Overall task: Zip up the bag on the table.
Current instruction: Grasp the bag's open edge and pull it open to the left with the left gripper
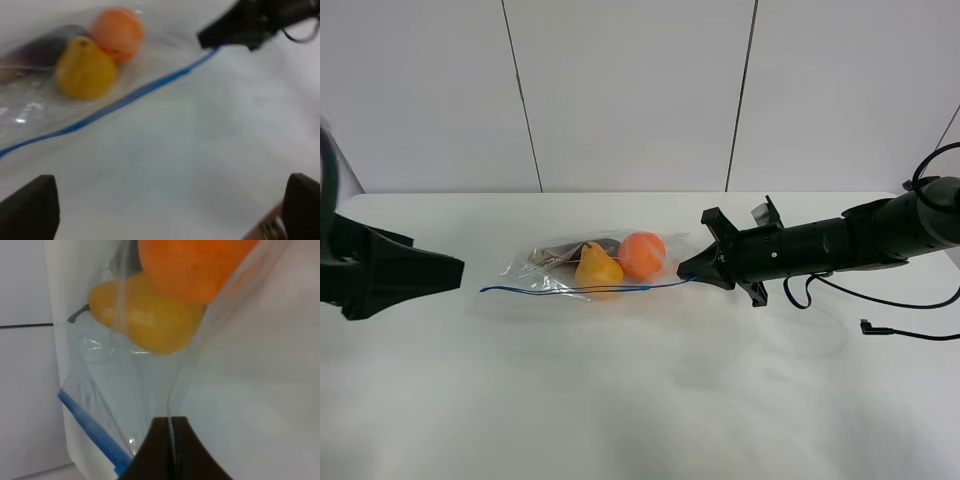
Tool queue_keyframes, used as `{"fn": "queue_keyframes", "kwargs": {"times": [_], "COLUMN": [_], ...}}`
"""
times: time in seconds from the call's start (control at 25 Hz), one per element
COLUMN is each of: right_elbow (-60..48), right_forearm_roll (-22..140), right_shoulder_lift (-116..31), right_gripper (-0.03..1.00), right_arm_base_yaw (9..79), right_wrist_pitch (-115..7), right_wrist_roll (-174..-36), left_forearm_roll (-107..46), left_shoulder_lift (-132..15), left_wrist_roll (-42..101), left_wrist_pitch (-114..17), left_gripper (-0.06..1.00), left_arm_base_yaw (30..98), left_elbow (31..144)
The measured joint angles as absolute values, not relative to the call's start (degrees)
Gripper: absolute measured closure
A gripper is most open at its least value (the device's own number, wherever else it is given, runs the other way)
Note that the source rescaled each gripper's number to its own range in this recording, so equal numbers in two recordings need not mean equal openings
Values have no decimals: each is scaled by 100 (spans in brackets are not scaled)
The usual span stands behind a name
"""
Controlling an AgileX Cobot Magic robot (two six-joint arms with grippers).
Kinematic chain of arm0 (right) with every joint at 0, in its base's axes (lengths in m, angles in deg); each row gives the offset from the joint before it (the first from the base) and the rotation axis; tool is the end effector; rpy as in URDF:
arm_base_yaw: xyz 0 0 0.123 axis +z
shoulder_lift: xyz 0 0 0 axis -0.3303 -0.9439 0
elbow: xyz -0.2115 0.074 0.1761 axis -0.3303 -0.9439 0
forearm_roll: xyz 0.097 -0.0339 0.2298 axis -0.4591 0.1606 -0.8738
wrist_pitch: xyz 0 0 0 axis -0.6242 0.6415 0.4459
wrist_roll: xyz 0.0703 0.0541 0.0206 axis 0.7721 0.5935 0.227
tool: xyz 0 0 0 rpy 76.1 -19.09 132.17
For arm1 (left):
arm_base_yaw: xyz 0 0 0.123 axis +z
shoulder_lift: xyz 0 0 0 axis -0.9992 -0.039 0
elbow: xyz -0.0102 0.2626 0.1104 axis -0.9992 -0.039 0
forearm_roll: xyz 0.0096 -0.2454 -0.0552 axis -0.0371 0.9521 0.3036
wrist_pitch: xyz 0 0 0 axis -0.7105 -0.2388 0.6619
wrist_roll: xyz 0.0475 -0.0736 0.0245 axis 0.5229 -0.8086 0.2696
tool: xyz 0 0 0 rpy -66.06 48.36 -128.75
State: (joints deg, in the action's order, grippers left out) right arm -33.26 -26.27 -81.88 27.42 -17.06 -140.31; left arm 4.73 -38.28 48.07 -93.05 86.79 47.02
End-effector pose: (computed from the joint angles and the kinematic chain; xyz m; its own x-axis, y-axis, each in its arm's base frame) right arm 0.3340 0.1136 0.1293 -0.9437 0.2800 -0.1760 0.0176 0.5740 0.8187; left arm 0.1654 -0.0537 0.3017 -0.5790 0.2259 -0.7834 0.5788 0.7906 -0.1997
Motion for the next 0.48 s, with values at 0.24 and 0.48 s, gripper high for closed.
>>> {"fn": "queue_keyframes", "kwargs": {"times": [0.24,0.48], "right_elbow": [-3326,-3326], "right_forearm_roll": [-2614,-2614], "right_shoulder_lift": [-8188,-8188], "right_gripper": [97,97], "right_arm_base_yaw": [2742,2742], "right_wrist_pitch": [-1706,-1706], "right_wrist_roll": [-14031,-14033], "left_forearm_roll": [-280,-682], "left_shoulder_lift": [-4446,-4998], "left_wrist_roll": [4521,4046], "left_wrist_pitch": [-8669,-7600], "left_gripper": [-6,-6], "left_arm_base_yaw": [7613,6516], "left_elbow": [4702,4702]}}
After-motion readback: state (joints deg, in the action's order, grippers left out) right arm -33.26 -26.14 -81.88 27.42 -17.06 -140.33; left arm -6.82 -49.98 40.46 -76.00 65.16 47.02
